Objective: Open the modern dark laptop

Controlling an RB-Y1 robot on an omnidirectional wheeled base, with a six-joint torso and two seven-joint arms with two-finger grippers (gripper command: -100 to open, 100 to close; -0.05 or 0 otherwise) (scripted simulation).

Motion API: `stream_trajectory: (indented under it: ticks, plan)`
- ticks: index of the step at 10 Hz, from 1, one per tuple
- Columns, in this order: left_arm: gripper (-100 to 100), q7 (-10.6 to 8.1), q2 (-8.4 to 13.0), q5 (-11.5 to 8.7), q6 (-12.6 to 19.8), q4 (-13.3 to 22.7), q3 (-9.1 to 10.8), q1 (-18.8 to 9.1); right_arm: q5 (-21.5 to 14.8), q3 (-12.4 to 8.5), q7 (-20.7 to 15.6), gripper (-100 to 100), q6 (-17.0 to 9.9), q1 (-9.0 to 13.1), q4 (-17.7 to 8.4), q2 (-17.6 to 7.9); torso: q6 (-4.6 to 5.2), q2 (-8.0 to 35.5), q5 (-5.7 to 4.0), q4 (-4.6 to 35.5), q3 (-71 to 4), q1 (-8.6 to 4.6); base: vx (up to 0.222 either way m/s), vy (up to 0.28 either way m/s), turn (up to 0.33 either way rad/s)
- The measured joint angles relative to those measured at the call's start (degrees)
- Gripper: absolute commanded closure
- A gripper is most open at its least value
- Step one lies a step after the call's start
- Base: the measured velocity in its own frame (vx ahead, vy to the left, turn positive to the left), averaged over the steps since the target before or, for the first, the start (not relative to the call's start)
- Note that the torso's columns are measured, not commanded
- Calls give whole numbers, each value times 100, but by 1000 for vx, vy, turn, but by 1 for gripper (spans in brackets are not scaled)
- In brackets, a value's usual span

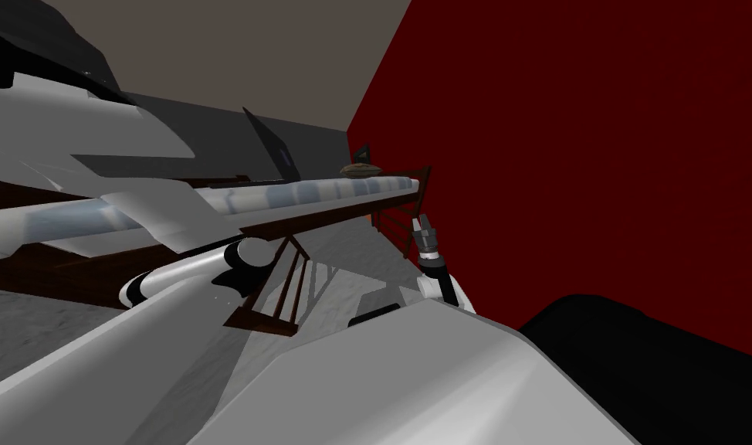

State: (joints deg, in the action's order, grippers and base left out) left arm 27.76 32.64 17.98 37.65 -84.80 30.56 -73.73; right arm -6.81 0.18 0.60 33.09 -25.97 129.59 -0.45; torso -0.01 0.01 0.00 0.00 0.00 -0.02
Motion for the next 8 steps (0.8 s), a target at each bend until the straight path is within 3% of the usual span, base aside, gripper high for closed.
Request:
stream_trajectory:
  ticks: [8]
  plan:
    - [-100, 399, 17, 418, 949, 886, 268, -1289, 0, 0, 0, 0, 0, 0, 0, 0, 0, 5, -1, 1, 3, -5, 37, 29, -40]
